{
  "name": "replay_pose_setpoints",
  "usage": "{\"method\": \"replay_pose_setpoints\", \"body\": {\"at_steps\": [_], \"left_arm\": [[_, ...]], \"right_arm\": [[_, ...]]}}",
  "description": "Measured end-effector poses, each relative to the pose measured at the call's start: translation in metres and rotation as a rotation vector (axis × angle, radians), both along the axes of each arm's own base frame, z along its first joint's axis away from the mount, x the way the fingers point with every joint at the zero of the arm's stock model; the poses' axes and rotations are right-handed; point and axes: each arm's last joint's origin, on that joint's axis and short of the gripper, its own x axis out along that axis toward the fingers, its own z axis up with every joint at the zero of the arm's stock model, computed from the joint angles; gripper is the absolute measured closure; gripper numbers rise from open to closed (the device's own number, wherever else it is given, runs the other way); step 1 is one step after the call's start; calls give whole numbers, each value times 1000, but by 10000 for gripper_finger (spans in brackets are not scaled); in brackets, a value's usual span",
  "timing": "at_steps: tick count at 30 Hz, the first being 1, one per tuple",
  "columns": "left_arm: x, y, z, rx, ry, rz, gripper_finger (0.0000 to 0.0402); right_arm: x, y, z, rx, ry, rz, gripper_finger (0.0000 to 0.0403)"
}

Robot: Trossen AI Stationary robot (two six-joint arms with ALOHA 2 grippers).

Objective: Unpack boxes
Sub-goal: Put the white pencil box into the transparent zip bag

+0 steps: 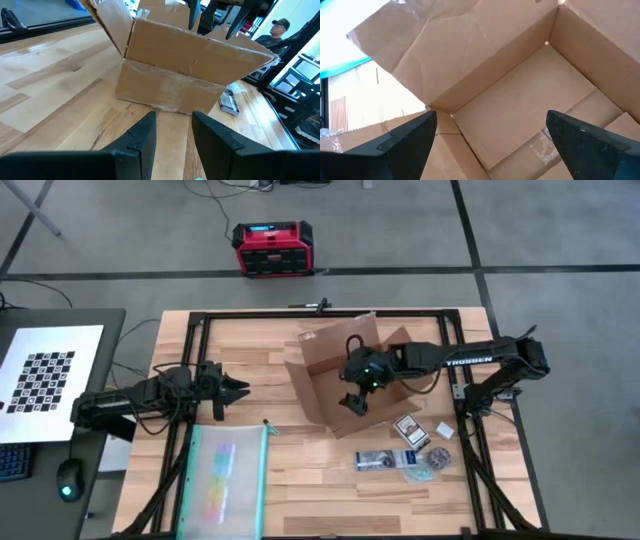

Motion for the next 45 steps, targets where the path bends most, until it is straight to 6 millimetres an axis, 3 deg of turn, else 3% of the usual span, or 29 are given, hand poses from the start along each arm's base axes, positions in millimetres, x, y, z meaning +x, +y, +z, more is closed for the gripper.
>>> {"method": "replay_pose_setpoints", "body": {"at_steps": [10,17,23,33,38,45], "left_arm": [[2,1,7,-22,-99,14,292],[2,-2,34,-4,-230,-72,292],[19,-9,61,116,10,-191,292],[87,-45,111,77,592,-373,292],[127,-71,114,14,811,-363,292],[164,-96,82,-228,1046,-172,293]], "right_arm": [[0,-4,-1,23,2,-39,35],[-1,6,-1,52,15,-45,35],[-5,21,-4,43,65,16,35],[-22,51,-14,-22,242,168,35],[-29,65,-20,-64,282,259,35],[-37,70,-39,-86,339,306,35]]}}
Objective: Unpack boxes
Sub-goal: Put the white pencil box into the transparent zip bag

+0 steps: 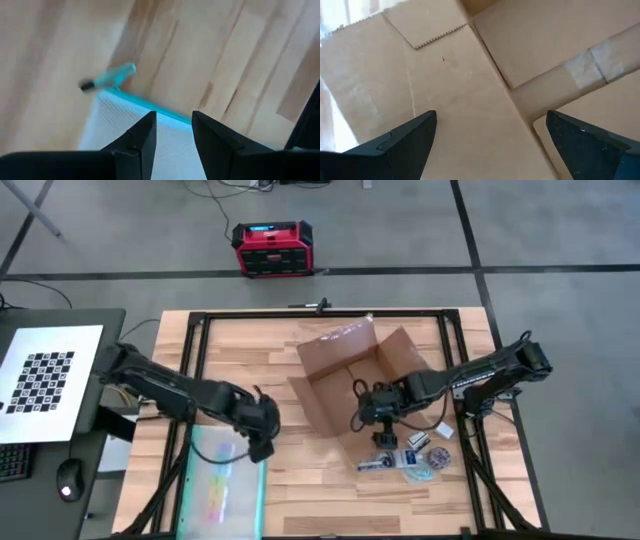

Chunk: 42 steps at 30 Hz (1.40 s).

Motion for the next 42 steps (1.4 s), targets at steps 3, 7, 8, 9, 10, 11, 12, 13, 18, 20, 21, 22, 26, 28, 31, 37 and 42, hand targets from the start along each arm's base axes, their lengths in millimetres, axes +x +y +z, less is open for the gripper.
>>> {"method": "replay_pose_setpoints", "body": {"at_steps": [3,7,8,9,10,11,12,13,18,20,21,22,26,28,31,37,42], "left_arm": [[9,-5,-19,-48,101,74,293],[18,-9,-41,-59,199,157,293],[20,-10,-46,-54,217,166,293],[22,-10,-51,-45,234,164,293],[23,-11,-56,-34,250,154,293],[24,-11,-60,-22,269,158,293],[24,-9,-64,-4,293,175,292],[24,-8,-67,13,315,194,291],[27,-5,-76,81,311,250,274],[29,-5,-75,98,283,267,262],[30,-5,-75,100,271,280,256],[30,-5,-75,99,270,291,250],[27,-4,-77,111,293,325,231],[26,-5,-81,104,284,344,226],[23,-4,-89,89,276,378,223],[19,-3,-96,84,291,409,223],[15,-2,-100,90,305,416,223]], "right_arm": [[-3,-1,-6,-10,20,14,35],[-3,-1,-9,-20,21,41,35],[-3,-1,-9,-22,20,46,35],[-3,-1,-9,-24,16,53,35],[-3,-1,-9,-26,13,60,35],[-3,-1,-9,-28,10,66,35],[-2,-1,-9,-29,7,71,35],[-2,-1,-9,-30,7,75,35],[-2,-1,-9,-35,2,89,35],[-2,-1,-9,-35,2,91,35],[-2,-1,-9,-35,1,91,35],[-2,-1,-9,-35,2,91,35],[-2,-1,-9,-35,2,89,35],[-2,-1,-9,-34,2,88,35],[-2,-1,-9,-31,-2,81,35],[-1,-1,-8,-26,-8,70,35],[1,0,-7,-21,-30,66,35]]}}
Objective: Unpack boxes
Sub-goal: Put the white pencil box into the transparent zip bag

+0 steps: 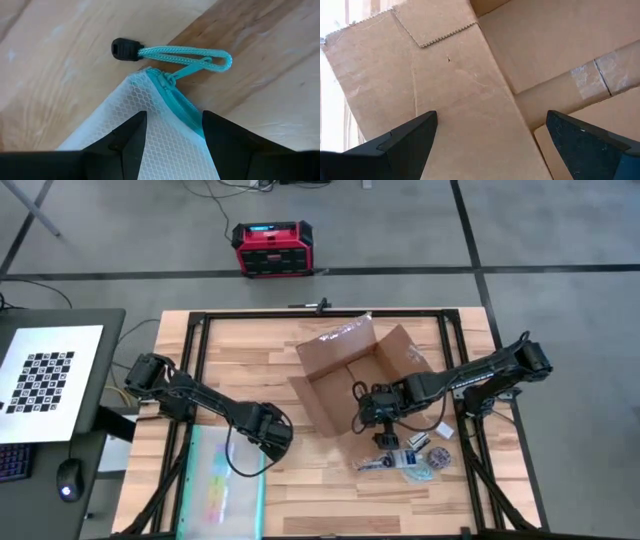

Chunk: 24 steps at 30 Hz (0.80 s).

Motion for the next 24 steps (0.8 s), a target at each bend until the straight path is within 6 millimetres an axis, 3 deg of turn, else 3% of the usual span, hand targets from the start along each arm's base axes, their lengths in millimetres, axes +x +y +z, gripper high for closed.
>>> {"method": "replay_pose_setpoints", "body": {"at_steps": [6,14,24], "left_arm": [[-3,1,-2,-4,23,1,254],[-6,-1,2,-62,84,-69,388],[4,-8,35,-106,32,-177,397]], "right_arm": [[1,0,1,5,-14,-5,35],[1,0,1,5,-14,-5,35],[1,0,1,4,-12,-5,35]]}}
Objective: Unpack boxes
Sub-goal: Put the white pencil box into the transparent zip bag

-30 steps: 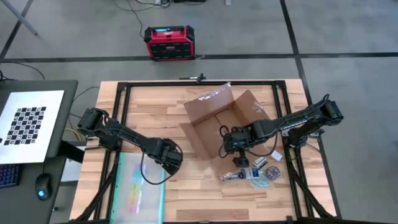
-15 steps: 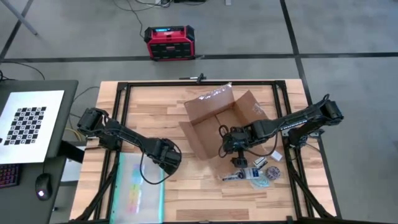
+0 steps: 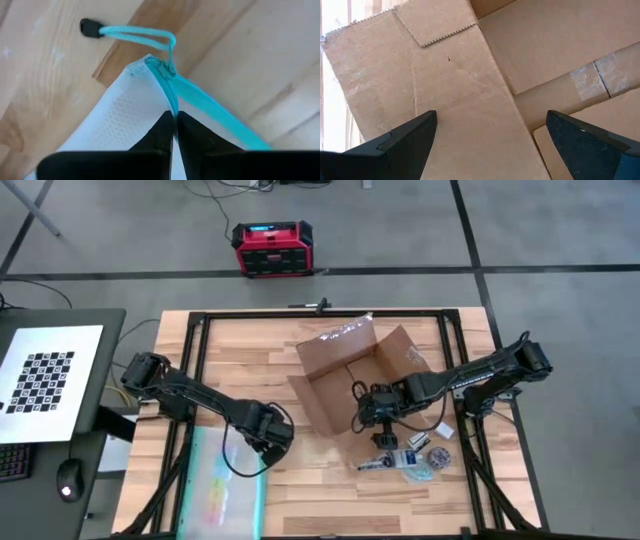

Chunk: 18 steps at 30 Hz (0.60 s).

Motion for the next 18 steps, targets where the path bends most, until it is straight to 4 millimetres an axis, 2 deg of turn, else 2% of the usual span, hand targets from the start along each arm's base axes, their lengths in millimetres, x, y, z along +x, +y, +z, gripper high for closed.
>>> {"method": "replay_pose_setpoints", "body": {"at_steps": [7,10,14,18], "left_arm": [[-5,0,17,-1,103,-84,400],[-3,1,25,-3,109,-125,400],[2,5,29,2,77,-146,401],[6,10,29,7,48,-138,401]], "right_arm": [[0,0,0,-2,-6,8,35],[-3,-1,7,-1,-30,16,35],[-14,-3,29,21,-113,10,35],[-37,-5,61,69,-228,-16,35]]}}
